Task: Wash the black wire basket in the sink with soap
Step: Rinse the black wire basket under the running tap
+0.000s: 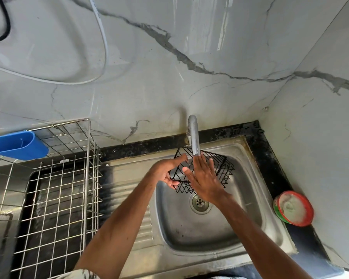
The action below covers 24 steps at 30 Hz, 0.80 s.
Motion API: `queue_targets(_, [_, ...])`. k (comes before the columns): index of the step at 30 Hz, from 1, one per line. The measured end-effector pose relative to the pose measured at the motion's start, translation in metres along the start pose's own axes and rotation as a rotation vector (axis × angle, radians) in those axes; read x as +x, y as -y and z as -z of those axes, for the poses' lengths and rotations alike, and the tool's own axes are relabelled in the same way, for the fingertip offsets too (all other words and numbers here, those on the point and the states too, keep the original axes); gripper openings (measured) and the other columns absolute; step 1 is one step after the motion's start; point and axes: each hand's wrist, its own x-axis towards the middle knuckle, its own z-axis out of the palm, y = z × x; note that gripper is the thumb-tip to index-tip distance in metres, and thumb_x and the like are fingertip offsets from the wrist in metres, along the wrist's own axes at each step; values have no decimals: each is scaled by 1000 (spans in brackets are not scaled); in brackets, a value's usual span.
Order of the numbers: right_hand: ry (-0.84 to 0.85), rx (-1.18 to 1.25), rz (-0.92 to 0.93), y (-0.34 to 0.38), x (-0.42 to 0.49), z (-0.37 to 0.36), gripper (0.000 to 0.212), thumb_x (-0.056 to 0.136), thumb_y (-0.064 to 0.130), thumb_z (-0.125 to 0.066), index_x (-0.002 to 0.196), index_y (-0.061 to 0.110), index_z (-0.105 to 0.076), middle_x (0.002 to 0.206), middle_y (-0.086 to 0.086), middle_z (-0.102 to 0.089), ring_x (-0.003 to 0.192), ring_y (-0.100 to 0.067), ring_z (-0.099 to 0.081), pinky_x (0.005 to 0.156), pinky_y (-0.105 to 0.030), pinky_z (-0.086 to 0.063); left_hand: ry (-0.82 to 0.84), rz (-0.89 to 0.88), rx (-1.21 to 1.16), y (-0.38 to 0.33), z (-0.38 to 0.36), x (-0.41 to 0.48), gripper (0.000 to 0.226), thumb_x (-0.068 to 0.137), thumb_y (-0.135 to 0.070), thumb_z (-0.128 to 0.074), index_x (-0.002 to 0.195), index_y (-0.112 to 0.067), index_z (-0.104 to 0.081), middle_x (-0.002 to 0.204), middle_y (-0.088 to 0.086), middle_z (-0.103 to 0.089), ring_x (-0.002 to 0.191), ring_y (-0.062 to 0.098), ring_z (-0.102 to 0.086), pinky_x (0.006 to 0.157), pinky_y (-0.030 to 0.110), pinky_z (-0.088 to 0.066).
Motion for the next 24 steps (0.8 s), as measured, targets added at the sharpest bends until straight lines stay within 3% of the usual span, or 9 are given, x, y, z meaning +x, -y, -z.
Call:
queue_targets(2, [30, 0, 12, -2, 1, 1, 78, 102, 64, -12, 161, 14, 0, 165, 3, 8, 154, -16, 13, 125, -46, 11, -6, -37, 48, 2, -1, -9, 92, 84, -68, -73, 152, -13, -45, 160, 29, -34, 93, 44, -67, 70, 41, -65])
queue_targets(6, [116, 60, 16, -29, 2, -4, 76, 98, 70, -4, 160, 28, 9, 168, 6, 14, 154, -11, 15, 126, -49, 2, -43, -93, 93, 16, -2, -15, 85, 86, -57, -77, 150, -12, -46, 161, 22, -35, 124, 45, -57, 84, 47, -64])
queue_targets(9, [183, 82, -97, -51, 4, -4, 83, 93, 77, 2, 160, 28, 12, 166, 8, 19, 155, -13, 14, 127, -48, 1, -45, -73, 76, 28, 1, -17, 74, 86, -54, -78, 143, -13, -54, 161, 24, -34, 110, 44, -60, 82, 46, -65])
queue_targets(12, [244, 70, -190, -37, 10, 0, 93, 88, 78, 5, 160, 20, 11, 167, 2, 17, 154, -18, 15, 124, -43, 8, -39, -66, 27, 39, 1, -20, 80, 86, -60, -75, 148, -15, -51, 162, 27, -32, 112, 49, -64, 66, 39, -65])
queue_targets(15, [242, 53, -38, -2, 13, -2, 95, 86, 79, 10, 160, 19, 12, 167, -1, 18, 153, -18, 18, 125, -49, 7, -44, -65, -2, 46, -2, -20, 88, 89, -61, -72, 158, -18, -38, 161, 29, -33, 98, 44, -69, 58, 37, -63])
queue_targets(17, [241, 31, 79, 17, 12, -3, 81, 95, 70, 3, 159, 21, 16, 166, 3, 21, 152, -12, 22, 124, -43, 13, -42, -84, -12, 45, -4, -21, 65, 100, -49, -64, 155, -19, -44, 160, 25, -37, 113, 47, -65, 63, 41, -65])
queue_targets(19, [234, 12, 140, 26, 14, 1, 80, 94, 70, 6, 158, 23, 16, 166, 6, 21, 151, -8, 21, 122, -38, 15, -57, -100, -30, 44, -4, -24, 58, 103, -46, -61, 153, -20, -46, 158, 24, -41, 113, 47, -66, 61, 39, -65])
queue_targets(21, [212, 16, 135, 16, 19, 6, 81, 93, 71, 9, 159, 25, 13, 167, 6, 15, 153, -8, 14, 124, -40, 11, -76, -115, -66, 45, -1, -24, 80, 93, -55, -70, 158, -21, -38, 159, 27, -39, 101, 42, -70, 57, 35, -63])
queue_targets(24, [192, 41, -62, -23, 25, 12, 79, 96, 66, 1, 161, 22, 4, 170, -1, 2, 155, -14, 3, 126, -45, 1, -94, -122, -98, 50, 6, -26, 103, 81, -58, -82, 161, -18, -30, 161, 28, -35, 91, 38, -72, 60, 33, -63])
